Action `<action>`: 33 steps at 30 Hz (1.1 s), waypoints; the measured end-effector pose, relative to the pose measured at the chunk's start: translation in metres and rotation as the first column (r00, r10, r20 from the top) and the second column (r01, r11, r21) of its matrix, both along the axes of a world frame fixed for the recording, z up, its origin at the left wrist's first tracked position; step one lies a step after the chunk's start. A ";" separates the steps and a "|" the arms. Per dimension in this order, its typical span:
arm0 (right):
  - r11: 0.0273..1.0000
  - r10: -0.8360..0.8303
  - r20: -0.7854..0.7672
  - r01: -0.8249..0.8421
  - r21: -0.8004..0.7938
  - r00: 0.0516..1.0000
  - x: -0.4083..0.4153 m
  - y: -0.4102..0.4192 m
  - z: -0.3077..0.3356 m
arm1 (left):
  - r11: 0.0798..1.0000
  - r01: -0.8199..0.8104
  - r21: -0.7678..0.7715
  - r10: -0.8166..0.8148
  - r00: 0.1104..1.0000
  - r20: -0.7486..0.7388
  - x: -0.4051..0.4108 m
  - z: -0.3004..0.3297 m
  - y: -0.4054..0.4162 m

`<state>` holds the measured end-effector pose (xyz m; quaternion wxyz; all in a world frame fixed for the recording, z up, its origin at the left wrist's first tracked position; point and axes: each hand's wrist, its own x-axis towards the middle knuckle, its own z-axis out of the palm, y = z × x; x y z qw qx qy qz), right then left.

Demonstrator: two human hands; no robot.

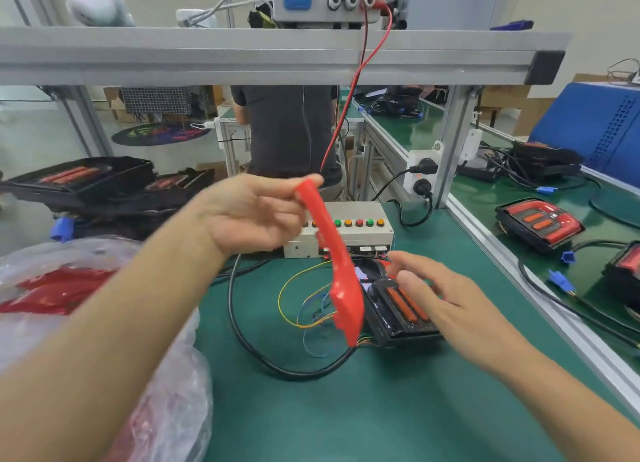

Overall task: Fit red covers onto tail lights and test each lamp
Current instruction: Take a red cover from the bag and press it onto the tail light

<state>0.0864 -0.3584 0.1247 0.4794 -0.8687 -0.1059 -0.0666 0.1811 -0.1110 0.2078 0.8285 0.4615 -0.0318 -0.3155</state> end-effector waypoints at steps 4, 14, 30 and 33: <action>0.964 0.221 -0.052 -0.210 0.163 0.974 -0.004 0.002 -0.002 | 0.990 -0.015 -0.143 -0.011 0.984 -0.179 0.010 -0.027 -0.052; 0.901 -0.425 -0.030 0.426 0.085 0.905 0.004 -0.022 -0.011 | 0.927 -0.255 -0.275 0.208 0.959 -0.191 0.027 -0.065 -0.088; 0.938 -0.186 -0.380 0.279 0.204 0.906 0.023 -0.021 -0.007 | 0.722 -0.608 0.330 0.340 0.727 0.596 -0.016 -0.093 -0.100; 0.973 -0.216 -0.174 0.197 -0.120 0.961 0.012 -0.020 -0.016 | 0.658 -0.444 0.608 0.277 0.894 0.353 0.011 -0.103 -0.096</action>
